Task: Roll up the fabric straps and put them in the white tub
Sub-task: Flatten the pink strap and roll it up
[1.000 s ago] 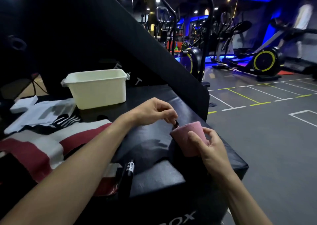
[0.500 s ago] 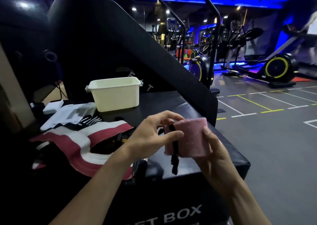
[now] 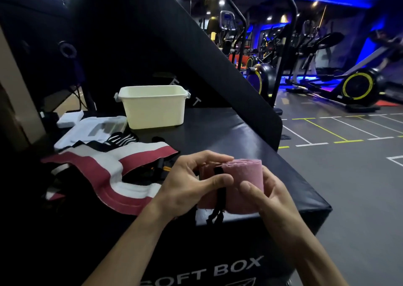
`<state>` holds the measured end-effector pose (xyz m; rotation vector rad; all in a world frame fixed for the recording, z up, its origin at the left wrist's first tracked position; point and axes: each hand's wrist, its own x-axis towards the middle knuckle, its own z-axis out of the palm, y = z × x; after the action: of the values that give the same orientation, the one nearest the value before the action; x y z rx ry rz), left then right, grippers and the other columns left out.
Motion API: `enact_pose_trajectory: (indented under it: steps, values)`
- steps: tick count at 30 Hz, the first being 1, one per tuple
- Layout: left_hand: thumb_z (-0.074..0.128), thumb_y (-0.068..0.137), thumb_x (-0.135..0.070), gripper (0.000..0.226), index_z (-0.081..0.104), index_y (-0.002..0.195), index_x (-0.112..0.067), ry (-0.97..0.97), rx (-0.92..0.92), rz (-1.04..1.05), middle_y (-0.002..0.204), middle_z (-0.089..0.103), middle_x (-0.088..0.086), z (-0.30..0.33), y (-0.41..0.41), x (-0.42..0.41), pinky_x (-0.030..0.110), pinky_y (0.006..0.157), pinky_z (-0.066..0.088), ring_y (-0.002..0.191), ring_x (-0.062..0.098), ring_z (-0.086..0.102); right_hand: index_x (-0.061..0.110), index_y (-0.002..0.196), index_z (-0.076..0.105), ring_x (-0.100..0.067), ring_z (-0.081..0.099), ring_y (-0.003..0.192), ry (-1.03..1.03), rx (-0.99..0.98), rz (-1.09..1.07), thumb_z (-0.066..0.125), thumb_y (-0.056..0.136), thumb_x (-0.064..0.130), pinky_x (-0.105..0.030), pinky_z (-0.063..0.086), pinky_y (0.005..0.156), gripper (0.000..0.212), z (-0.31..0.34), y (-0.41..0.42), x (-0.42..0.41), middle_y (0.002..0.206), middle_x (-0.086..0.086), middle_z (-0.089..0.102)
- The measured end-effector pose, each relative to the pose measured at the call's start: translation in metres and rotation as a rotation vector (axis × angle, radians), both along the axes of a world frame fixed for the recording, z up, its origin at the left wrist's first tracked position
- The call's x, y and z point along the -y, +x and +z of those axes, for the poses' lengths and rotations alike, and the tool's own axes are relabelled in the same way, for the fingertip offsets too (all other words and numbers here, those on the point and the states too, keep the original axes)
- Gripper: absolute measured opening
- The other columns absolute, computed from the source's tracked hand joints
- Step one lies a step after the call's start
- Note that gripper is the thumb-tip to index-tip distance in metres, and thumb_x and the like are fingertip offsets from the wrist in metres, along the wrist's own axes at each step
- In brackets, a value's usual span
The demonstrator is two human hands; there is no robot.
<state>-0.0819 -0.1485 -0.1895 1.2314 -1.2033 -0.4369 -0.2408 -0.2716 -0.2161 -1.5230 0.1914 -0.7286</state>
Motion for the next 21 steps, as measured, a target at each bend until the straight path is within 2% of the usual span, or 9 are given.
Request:
enact_pose_trajectory:
  steps: [2, 4, 5, 7, 9, 11, 13, 17, 21]
  values:
    - [0.083, 0.075, -0.021, 0.038, 0.077, 0.112, -0.016, -0.012, -0.031, -0.014, 0.102, 0.078, 0.001, -0.003, 0.005, 0.000, 0.020, 0.086, 0.053, 0.097, 0.012, 0.072, 0.008, 0.129, 0.061, -0.048, 0.065, 0.111, 0.057, -0.001, -0.003, 0.082, 0.075, 0.046, -0.053, 0.055, 0.091, 0.069, -0.002, 0.006, -0.001, 0.118, -0.025, 0.069]
    - [0.083, 0.077, -0.028, 0.041, 0.078, 0.116, -0.020, -0.021, -0.001, -0.015, 0.100, 0.074, -0.006, -0.007, 0.012, 0.001, 0.027, 0.092, 0.050, 0.099, 0.016, 0.069, 0.001, 0.127, 0.061, -0.048, 0.065, 0.106, 0.123, 0.022, 0.022, 0.082, 0.075, 0.052, -0.051, 0.054, 0.086, 0.076, -0.004, 0.012, -0.002, 0.119, -0.030, 0.067]
    - [0.083, 0.077, -0.032, 0.042, 0.077, 0.117, -0.024, -0.021, 0.021, -0.012, 0.099, 0.071, -0.005, -0.008, 0.015, 0.002, 0.033, 0.096, 0.050, 0.100, 0.022, 0.067, -0.001, 0.127, 0.060, -0.048, 0.064, 0.104, 0.157, 0.037, 0.049, 0.080, 0.077, 0.051, -0.050, 0.054, 0.085, 0.074, -0.002, 0.014, -0.003, 0.119, -0.031, 0.066]
    - [0.083, 0.077, -0.041, 0.045, 0.077, 0.119, -0.028, -0.023, 0.045, -0.007, 0.099, 0.068, -0.003, -0.010, 0.019, 0.004, 0.040, 0.100, 0.047, 0.103, 0.033, 0.063, -0.003, 0.130, 0.059, -0.050, 0.062, 0.111, 0.197, 0.056, 0.148, 0.070, 0.086, 0.043, -0.056, 0.053, 0.093, 0.065, 0.002, 0.016, -0.007, 0.126, -0.031, 0.063]
    - [0.082, 0.073, -0.052, 0.053, 0.077, 0.119, -0.026, -0.036, 0.017, -0.015, 0.099, 0.066, -0.003, -0.012, 0.020, 0.005, 0.035, 0.098, 0.048, 0.102, 0.031, 0.064, 0.001, 0.130, 0.063, -0.040, 0.064, 0.116, 0.271, 0.049, 0.265, 0.070, 0.085, 0.043, -0.047, 0.055, 0.096, 0.062, 0.006, 0.019, -0.011, 0.130, -0.029, 0.063]
    - [0.084, 0.069, -0.059, 0.059, 0.077, 0.116, -0.024, -0.046, -0.074, -0.036, 0.103, 0.069, 0.001, -0.013, 0.020, 0.005, 0.042, 0.099, 0.052, 0.102, 0.026, 0.067, 0.007, 0.127, 0.068, -0.031, 0.067, 0.115, 0.316, 0.026, 0.342, 0.071, 0.083, 0.049, -0.038, 0.056, 0.094, 0.060, 0.005, 0.025, -0.013, 0.128, -0.023, 0.067]
    - [0.086, 0.064, -0.062, 0.060, 0.078, 0.111, -0.024, -0.042, -0.140, -0.039, 0.103, 0.073, 0.007, -0.012, 0.021, 0.005, 0.050, 0.094, 0.053, 0.098, 0.024, 0.069, 0.010, 0.127, 0.068, -0.033, 0.067, 0.116, 0.211, -0.034, 0.270, 0.069, 0.087, 0.054, -0.047, 0.053, 0.099, 0.060, 0.002, 0.029, -0.012, 0.125, -0.021, 0.069]
    - [0.087, 0.067, -0.052, 0.052, 0.078, 0.107, -0.020, -0.040, -0.121, -0.015, 0.100, 0.076, 0.001, -0.013, 0.022, 0.006, 0.038, 0.087, 0.058, 0.095, 0.021, 0.072, 0.011, 0.128, 0.065, -0.039, 0.067, 0.115, 0.032, -0.092, 0.143, 0.070, 0.087, 0.040, -0.055, 0.053, 0.096, 0.050, -0.001, 0.031, -0.004, 0.122, -0.021, 0.070]
    - [0.085, 0.074, -0.039, 0.038, 0.079, 0.107, -0.020, -0.055, -0.043, 0.045, 0.099, 0.074, -0.005, -0.013, 0.021, 0.008, 0.025, 0.086, 0.053, 0.097, 0.014, 0.072, 0.011, 0.142, 0.052, -0.037, 0.062, 0.125, 0.051, -0.059, 0.090, 0.083, 0.075, 0.042, -0.055, 0.049, 0.104, 0.080, -0.004, 0.036, -0.003, 0.131, -0.017, 0.066]
